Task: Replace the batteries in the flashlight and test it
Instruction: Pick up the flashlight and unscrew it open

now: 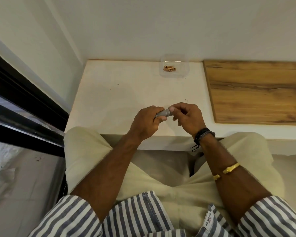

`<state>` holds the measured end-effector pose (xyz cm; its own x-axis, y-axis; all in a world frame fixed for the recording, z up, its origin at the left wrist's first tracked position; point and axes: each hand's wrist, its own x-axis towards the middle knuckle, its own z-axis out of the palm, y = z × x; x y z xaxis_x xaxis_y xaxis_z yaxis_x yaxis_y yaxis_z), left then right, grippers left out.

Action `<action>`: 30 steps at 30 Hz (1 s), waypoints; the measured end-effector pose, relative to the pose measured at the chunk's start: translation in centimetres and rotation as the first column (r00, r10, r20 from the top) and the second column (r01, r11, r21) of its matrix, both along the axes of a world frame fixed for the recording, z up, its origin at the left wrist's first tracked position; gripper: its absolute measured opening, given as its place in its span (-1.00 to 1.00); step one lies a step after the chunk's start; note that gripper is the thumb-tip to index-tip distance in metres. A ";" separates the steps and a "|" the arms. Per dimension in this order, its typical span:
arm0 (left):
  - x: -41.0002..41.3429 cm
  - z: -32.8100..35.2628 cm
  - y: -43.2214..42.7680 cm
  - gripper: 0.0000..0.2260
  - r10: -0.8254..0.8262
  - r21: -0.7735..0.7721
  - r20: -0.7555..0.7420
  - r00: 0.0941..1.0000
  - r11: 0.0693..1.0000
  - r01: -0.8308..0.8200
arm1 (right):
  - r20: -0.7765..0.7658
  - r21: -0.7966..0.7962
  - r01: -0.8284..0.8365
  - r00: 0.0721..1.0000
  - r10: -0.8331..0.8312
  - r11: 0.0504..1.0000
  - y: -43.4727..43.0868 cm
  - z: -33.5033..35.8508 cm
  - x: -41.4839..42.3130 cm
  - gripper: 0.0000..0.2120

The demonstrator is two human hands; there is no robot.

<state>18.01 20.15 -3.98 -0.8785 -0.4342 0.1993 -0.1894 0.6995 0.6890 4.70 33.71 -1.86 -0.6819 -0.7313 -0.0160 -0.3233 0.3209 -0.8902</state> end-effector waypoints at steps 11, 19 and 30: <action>0.0 0.3 0.0 -0.75 0.008 0.025 -0.022 1.000 1.000 -0.008 | 0.138 -0.018 0.007 0.990 -0.005 1.000 -0.2 0.4 0.1 -0.68; 0.0 -0.1 0.0 -0.74 -0.011 0.005 0.005 1.000 1.000 0.011 | 0.002 0.011 -0.012 1.000 0.012 1.000 0.0 0.0 -0.3 -0.80; 0.0 -0.1 -0.1 -0.73 -0.008 0.009 -0.032 0.999 1.000 0.008 | 0.117 0.011 0.002 0.993 -0.004 1.000 -0.3 0.3 0.1 -0.63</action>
<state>17.97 20.06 -4.06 -0.8753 -0.4292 0.2230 -0.1620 0.6946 0.7009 4.83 33.46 -1.59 -0.6769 -0.7287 -0.1042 -0.2158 0.3318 -0.9183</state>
